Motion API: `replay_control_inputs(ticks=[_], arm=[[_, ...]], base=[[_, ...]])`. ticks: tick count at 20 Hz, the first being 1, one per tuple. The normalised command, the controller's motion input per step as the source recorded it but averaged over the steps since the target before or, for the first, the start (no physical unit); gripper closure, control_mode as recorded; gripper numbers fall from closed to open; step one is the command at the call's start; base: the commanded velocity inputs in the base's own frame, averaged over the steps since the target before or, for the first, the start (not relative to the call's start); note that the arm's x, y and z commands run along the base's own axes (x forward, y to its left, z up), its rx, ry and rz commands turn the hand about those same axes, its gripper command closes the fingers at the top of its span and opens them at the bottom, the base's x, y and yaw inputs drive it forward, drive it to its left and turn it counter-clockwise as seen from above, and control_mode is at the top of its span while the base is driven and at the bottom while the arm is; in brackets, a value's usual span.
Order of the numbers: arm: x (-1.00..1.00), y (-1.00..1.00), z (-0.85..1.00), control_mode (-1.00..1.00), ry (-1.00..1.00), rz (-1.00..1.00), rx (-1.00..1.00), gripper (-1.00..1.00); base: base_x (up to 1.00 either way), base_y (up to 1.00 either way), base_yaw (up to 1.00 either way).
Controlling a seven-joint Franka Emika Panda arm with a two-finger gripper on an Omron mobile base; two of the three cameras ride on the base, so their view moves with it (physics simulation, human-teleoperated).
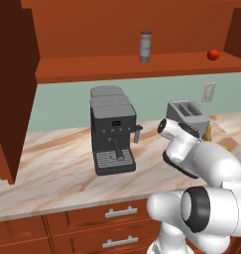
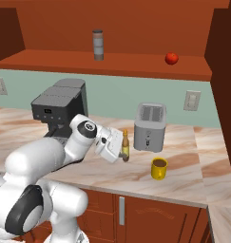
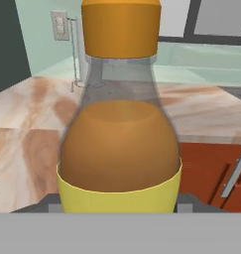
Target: Pick the cinnamon and honey bottle from the cabinet and place them next to the mug.
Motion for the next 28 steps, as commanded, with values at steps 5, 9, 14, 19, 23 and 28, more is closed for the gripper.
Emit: replay_control_inputs(ticks=[5, 9, 14, 19, 23, 28], arm=[[0.00, 0.00, -0.37, -1.00, -0.04, 0.00, 0.00, 1.00], [0.02, 0.00, -0.49, -1.00, -0.05, 0.00, 0.00, 1.00], [0.06, 0.00, -0.43, -1.00, -0.08, 0.00, 0.00, 1.00], [0.06, 0.00, -0.17, -1.00, -0.11, 0.00, 0.00, 1.00], [0.00, -0.23, 0.00, -1.00, -0.04, 0.00, 0.00, 1.00], [0.00, -0.41, 0.00, -1.00, -0.01, 0.00, 0.00, 1.00]], base=[[0.00, 0.00, 0.00], [0.00, 0.00, 0.00], [0.00, 0.00, 0.00], [0.00, 0.00, 0.00], [0.00, 0.00, 0.00], [0.00, 0.00, 0.00]])
